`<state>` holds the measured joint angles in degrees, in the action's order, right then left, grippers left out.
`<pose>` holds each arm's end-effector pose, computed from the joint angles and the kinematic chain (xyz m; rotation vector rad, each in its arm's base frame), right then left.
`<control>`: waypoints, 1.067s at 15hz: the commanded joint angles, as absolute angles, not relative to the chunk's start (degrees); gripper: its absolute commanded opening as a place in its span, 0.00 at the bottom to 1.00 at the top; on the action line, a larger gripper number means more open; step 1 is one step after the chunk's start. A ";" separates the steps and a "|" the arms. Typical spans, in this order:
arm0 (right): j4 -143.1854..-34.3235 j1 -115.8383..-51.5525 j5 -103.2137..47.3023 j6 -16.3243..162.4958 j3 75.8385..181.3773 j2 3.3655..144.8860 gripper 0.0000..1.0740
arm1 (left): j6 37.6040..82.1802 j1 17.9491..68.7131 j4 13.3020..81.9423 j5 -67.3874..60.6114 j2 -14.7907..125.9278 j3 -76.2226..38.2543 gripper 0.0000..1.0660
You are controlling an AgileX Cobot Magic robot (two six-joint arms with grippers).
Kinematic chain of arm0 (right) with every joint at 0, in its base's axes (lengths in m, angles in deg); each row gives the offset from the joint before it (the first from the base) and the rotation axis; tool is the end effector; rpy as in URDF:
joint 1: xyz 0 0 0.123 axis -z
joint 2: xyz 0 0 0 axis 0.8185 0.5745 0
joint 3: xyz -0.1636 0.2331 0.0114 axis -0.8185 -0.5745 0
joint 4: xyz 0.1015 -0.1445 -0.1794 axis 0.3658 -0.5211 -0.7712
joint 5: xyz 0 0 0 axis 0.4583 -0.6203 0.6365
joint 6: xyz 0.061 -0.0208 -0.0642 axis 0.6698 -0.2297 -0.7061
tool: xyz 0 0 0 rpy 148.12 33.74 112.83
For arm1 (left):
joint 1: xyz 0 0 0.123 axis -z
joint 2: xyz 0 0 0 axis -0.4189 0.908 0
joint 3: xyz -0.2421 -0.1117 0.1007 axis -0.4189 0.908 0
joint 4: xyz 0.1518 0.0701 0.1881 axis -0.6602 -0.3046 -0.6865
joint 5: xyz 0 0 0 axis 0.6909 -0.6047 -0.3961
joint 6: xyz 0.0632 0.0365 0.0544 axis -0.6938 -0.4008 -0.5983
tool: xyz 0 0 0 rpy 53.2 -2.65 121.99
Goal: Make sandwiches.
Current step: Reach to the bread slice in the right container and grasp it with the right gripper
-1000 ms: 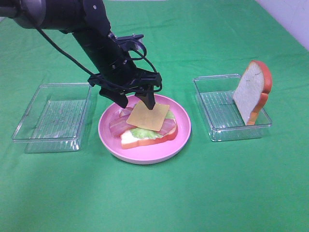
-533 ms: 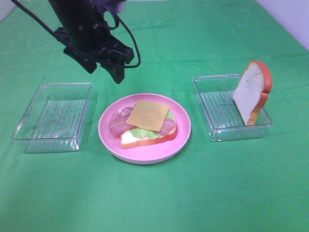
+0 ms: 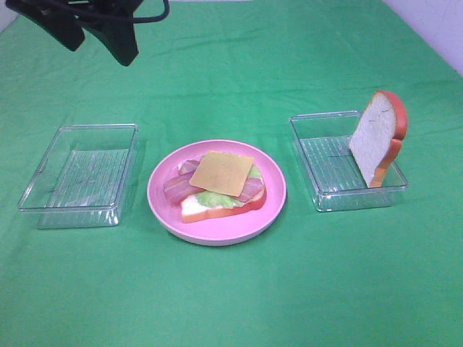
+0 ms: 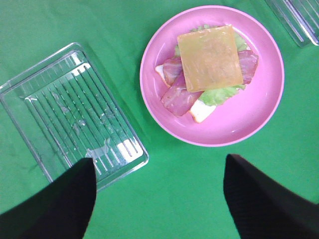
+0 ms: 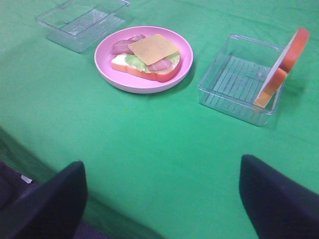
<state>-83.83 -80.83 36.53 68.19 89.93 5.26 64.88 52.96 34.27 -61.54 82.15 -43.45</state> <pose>-0.0091 0.0035 0.2786 -0.6269 1.9511 0.2856 0.3080 -0.1672 0.3609 0.6288 2.6387 -0.1841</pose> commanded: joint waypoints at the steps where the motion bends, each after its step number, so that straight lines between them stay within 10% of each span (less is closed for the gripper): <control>1: -83.37 -80.72 36.19 67.84 89.76 3.94 0.71 | 65.39 52.90 34.16 -64.12 72.93 -35.14 0.65; 16: -83.88 -80.72 35.84 67.79 89.88 4.11 0.71 | 66.71 52.90 33.76 -50.66 10.53 15.45 0.65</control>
